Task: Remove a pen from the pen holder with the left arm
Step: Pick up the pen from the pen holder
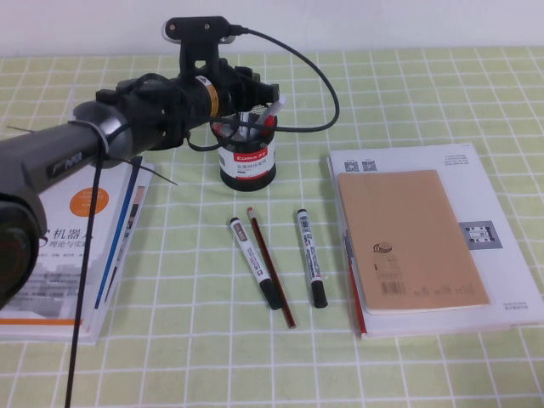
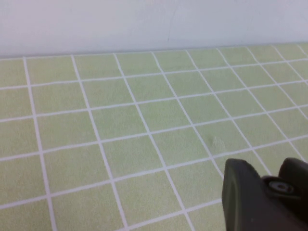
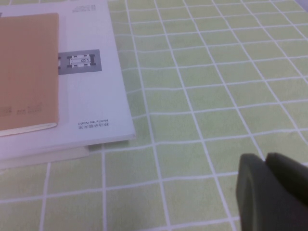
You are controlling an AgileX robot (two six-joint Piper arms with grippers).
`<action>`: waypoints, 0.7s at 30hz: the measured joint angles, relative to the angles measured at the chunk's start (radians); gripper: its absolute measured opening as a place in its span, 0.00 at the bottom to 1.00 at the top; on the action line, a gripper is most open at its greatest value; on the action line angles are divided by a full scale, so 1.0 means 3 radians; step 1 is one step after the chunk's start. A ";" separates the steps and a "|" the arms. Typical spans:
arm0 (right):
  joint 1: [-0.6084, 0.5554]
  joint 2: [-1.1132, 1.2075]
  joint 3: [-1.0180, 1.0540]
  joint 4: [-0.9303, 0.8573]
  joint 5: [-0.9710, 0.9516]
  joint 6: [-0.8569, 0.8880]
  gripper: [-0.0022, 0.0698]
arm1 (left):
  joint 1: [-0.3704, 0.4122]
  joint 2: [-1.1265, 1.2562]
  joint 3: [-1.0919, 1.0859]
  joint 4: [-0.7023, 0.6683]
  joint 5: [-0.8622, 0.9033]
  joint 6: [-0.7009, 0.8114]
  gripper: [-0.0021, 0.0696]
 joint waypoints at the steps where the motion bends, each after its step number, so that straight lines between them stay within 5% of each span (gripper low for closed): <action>1: 0.0000 0.0000 0.0000 0.0000 0.0000 0.0000 0.01 | 0.0000 0.0000 0.0000 0.0000 0.0000 0.0000 0.18; 21: 0.0000 0.0000 0.0000 0.0000 0.0000 0.0000 0.01 | 0.0000 -0.0297 -0.0019 0.0078 0.0006 0.0000 0.18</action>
